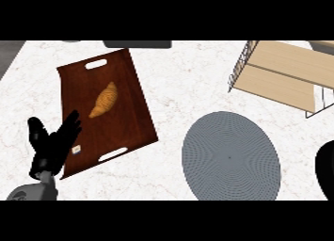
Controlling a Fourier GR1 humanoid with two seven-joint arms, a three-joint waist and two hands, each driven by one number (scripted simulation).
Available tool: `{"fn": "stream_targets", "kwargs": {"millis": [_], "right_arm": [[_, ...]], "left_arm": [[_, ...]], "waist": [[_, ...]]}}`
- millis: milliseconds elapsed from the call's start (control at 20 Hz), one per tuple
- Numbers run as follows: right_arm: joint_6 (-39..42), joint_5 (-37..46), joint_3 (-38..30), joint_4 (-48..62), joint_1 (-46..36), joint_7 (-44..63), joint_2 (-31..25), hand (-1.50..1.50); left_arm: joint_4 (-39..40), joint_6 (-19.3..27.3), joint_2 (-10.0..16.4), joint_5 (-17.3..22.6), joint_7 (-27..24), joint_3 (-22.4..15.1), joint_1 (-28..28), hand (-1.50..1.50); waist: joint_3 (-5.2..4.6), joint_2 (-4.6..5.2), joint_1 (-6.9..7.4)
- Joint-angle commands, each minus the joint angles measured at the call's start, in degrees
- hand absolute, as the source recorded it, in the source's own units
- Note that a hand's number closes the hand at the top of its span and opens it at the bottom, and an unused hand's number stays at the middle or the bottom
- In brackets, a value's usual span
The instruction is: Pick the cupcake from the placemat and place it in the tiered shelf
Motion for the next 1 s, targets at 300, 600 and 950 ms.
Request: {"fn": "stream_targets", "kwargs": {"millis": [300, 600, 950], "right_arm": [[-9.4, 2.2, 0.8, 17.0, -3.5, -10.2, -3.2, 1.50], [-14.3, 1.1, 0.2, 24.7, -6.6, -16.5, -2.6, 1.50], [-11.3, 2.2, 3.0, 23.1, -4.1, -16.3, -4.3, 1.50]], "left_arm": [[0.6, -0.8, -0.1, 0.3, -0.3, 0.4, 0.7, 0.00], [-2.3, 0.1, -0.9, -0.7, 0.8, -0.7, 1.4, 0.00], [1.2, -0.3, -1.0, 0.1, 1.5, 0.5, -0.6, 0.00]], "waist": [[-0.09, 0.09, 0.13], [-0.08, 0.18, 0.44], [-0.10, 0.02, -0.21]]}}
